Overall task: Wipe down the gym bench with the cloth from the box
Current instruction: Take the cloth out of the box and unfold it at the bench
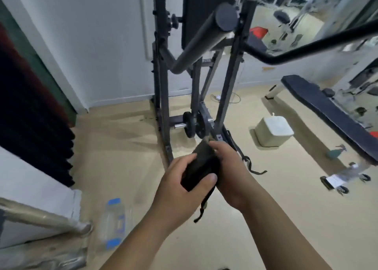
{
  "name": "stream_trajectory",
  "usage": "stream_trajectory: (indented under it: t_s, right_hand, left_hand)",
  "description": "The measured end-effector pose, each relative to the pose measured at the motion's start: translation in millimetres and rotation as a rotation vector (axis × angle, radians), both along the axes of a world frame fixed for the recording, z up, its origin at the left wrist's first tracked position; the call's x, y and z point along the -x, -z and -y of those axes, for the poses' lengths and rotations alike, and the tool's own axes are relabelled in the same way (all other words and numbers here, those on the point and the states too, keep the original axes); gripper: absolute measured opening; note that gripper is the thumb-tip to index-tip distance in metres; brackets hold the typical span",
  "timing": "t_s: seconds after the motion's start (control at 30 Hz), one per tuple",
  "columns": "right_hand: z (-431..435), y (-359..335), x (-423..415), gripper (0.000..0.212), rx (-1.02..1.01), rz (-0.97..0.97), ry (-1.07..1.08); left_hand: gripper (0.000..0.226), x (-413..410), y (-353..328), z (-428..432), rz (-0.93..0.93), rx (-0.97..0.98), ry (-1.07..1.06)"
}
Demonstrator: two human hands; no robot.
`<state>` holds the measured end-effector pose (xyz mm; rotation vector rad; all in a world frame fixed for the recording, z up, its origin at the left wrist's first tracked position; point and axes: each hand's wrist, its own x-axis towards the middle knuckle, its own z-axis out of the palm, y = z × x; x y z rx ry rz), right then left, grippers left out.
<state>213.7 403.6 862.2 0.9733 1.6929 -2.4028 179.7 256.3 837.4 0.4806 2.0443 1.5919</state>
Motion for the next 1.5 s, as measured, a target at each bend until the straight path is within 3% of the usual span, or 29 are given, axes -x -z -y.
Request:
stream_trajectory:
  t_s: [0.13,0.3,0.4,0.53,0.67,0.87,1.0,1.13,1.23,1.33,1.4,1.5]
  right_hand:
    - [-79.3,-16.6,-88.7,0.021,0.084,-0.085,0.196]
    - [-188.9,-29.3,-217.7,0.021,0.028,-0.106,0.351]
    - [-257.0,-26.7,-293.4,0.025,-0.038,-0.067,0.436]
    - [-339.6,-23.2,-374.4,0.030,-0.152,0.015,0.514]
    - [-420.2,-16.5,-420.5,0.035,-0.258,0.100,0.666]
    - [-543.1,23.8,-409.4,0.024,-0.323,0.198,0.859]
    - [-633.9,52.5,-385.3,0.018,-0.287,0.225,1.059]
    - [-721.1,59.1,-364.2,0.039,-0.189,0.283,1.219]
    - [-773.8,36.5,-349.1,0.035,-0.361,0.258,1.161]
    - [-819.5,0.4,-332.5,0.027,-0.516,0.030,0.934]
    - [-859.3,-15.2,-321.3,0.033,-0.561,-0.053,0.775]
    - [-929.8,-13.1,-305.4,0.045,-0.639,-0.037,0.719]
  left_hand:
    - [0.047,-61.6,-13.9,-91.3,-0.018,0.005,0.187]
    - [0.020,-153.6,-22.1,-223.2,0.040,-0.035,0.369]
    - [0.017,-214.4,-22.7,-307.5,0.132,-0.015,0.415]
    - [0.024,-273.0,-19.4,-402.6,0.246,0.013,0.426]
    - [0.030,-280.3,-15.2,-479.9,0.275,0.043,0.306]
    - [0.033,-246.5,-25.0,-592.2,0.327,0.005,0.234]
    - [0.035,-220.8,-35.7,-691.8,0.408,-0.055,0.292]
    - [0.039,-205.2,-50.4,-807.4,0.436,-0.047,0.410]
    - [0.038,-203.5,-59.2,-890.7,0.447,-0.050,0.471]
    - [0.036,-203.9,-62.2,-959.9,0.460,-0.035,0.481]
    - [0.035,-200.2,-59.9,-1007.0,0.495,-0.026,0.450]
    - [0.032,-187.0,-54.8,-1073.7,0.515,-0.014,0.445]
